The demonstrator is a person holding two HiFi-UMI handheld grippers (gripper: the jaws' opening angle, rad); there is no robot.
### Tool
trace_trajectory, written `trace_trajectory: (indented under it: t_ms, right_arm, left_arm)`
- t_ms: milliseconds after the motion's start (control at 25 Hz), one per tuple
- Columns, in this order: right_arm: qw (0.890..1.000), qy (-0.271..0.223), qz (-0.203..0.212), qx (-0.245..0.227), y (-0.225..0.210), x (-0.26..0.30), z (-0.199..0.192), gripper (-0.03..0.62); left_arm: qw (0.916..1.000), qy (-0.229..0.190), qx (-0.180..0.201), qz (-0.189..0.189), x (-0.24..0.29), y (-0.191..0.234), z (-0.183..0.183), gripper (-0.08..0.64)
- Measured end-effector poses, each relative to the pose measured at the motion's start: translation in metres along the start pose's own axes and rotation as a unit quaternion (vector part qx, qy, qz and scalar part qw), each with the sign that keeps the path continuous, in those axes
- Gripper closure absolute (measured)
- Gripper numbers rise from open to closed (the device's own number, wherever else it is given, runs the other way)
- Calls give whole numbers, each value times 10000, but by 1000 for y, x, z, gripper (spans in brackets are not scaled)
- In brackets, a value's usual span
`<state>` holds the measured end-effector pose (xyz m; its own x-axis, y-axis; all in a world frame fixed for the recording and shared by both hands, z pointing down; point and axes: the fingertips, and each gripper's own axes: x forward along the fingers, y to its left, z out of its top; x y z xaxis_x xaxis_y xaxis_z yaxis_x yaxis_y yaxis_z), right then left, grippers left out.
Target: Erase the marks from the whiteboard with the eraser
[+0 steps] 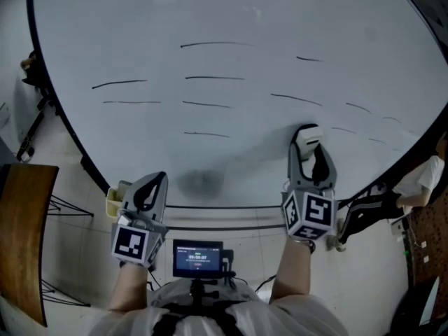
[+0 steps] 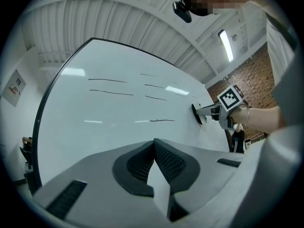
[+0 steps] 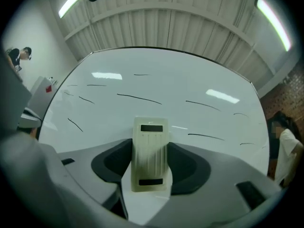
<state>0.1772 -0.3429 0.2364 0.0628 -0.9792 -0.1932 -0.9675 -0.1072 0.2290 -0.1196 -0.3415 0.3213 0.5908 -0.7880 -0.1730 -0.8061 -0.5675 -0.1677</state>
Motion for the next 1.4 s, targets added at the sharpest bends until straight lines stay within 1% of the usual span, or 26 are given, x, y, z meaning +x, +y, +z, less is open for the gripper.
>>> trace_trajectory:
  t_ms: [80, 160, 320, 480, 600, 720, 840, 960, 1160, 1280, 1400]
  right_arm:
    - [9997, -18, 215, 151, 18, -8, -2, 356]
    - [9990, 0, 404, 210, 39, -17, -5, 356]
    - [9966, 63, 737, 364, 73, -37, -13, 356]
    - [9924, 124, 1081, 578, 94, -59, -19, 356]
    - [9897, 198, 1237, 690, 100, -72, -27, 356]
    - [9869, 290, 1354, 827, 94, -88, -35, 356]
    - [9825, 367, 1539, 983, 85, -111, -41, 356]
    - [9794, 414, 1670, 1061, 70, -139, -45, 354]
    - [9740, 538, 1842, 1201, 27, -200, -57, 354]
    - [9695, 506, 2074, 1203, 7, -240, -63, 353]
    - [9657, 579, 2199, 1252, -11, -272, -70, 353]
  left_arm:
    - [9999, -65, 54, -53, -6, 2, 1, 554]
    - [9999, -45, 40, -150, -11, 1, -2, 554]
    - [9992, -33, 149, -360, -17, -5, -5, 554]
    - [9991, -1, 93, -406, -24, -13, -7, 554]
    - [9992, -24, 83, -400, -31, -23, -2, 554]
    - [9989, 47, -112, -461, -37, -46, 4, 554]
    - [9991, -80, -12, -418, -44, -73, 15, 554]
    - [9994, -90, 66, -338, -56, -103, 23, 554]
    - [9998, -98, 25, -194, -83, -170, 34, 554]
    - [9999, -34, 27, -124, -104, -213, 37, 554]
    - [9999, 48, 46, -98, -121, -251, 38, 554]
